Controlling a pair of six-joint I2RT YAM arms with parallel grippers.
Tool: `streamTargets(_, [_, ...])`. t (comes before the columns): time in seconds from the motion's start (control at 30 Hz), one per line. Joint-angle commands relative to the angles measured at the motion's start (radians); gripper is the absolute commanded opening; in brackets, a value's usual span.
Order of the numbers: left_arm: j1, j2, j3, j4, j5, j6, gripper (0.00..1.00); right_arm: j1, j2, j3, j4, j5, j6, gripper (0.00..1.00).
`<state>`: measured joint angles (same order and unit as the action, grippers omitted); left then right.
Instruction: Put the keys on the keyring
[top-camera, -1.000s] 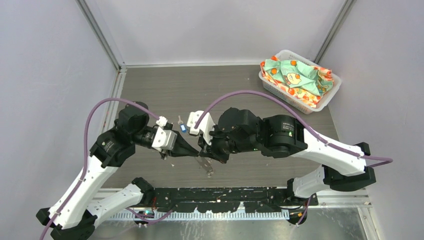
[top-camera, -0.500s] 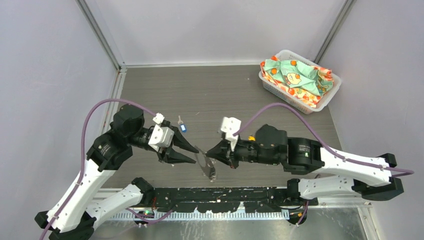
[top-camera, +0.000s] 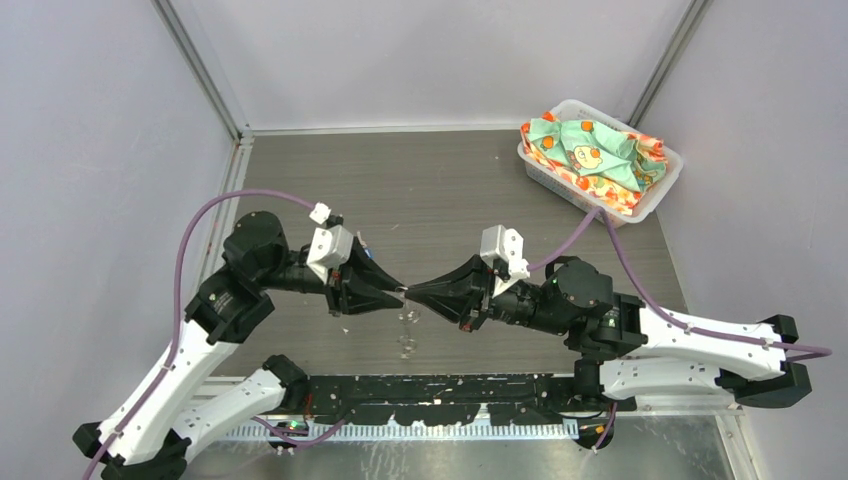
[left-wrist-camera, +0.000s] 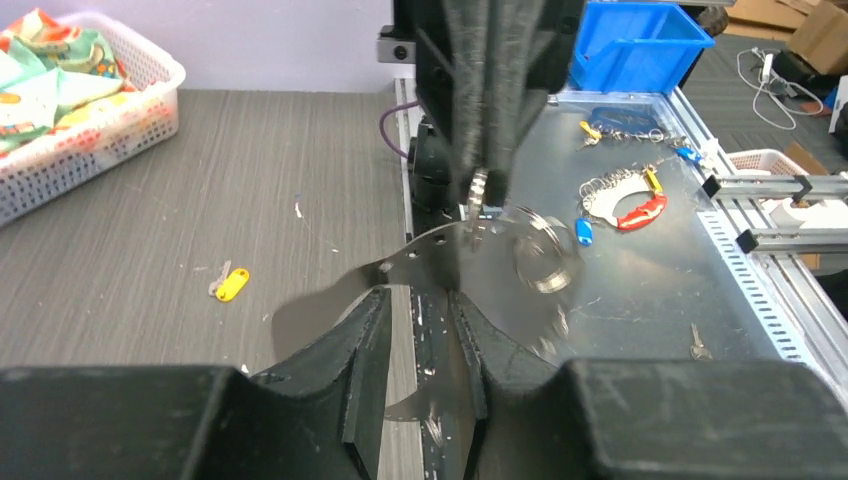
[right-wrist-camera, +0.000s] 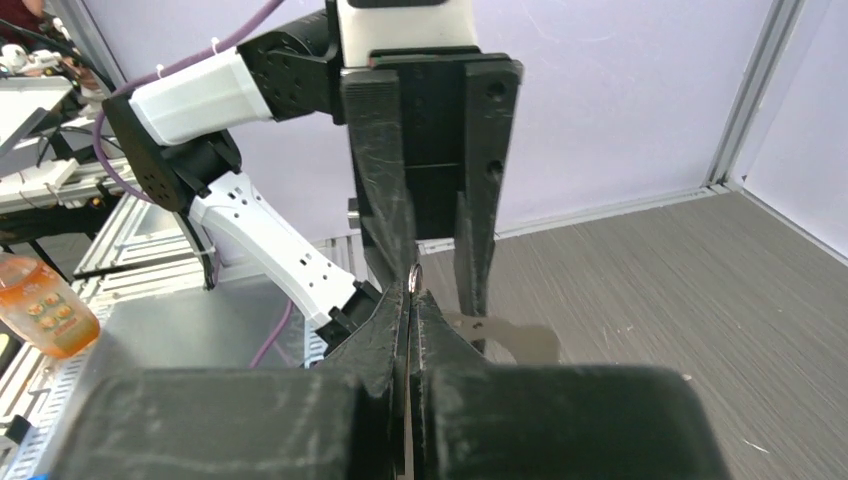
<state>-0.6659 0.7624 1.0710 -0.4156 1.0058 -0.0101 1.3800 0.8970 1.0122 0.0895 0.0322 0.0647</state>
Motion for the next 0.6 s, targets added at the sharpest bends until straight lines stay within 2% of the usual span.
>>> streamTargets(0.0, [0.000, 0.002, 0.021, 0.113, -0.050, -0.108, 0.28, 0.000, 0.000, -0.003, 0.144, -0.018, 0.018, 0.01])
streamTargets(0.3, [0.000, -0.011, 0.055, 0.142, 0.064, -0.198, 0.25, 0.000, -0.002, -0.023, 0.147, -0.018, 0.020, 0.01])
streamTargets(0.57, [0.000, -0.008, 0.058, 0.159, 0.069, -0.204, 0.22, -0.001, 0.016, -0.016, 0.151, -0.052, 0.022, 0.01])
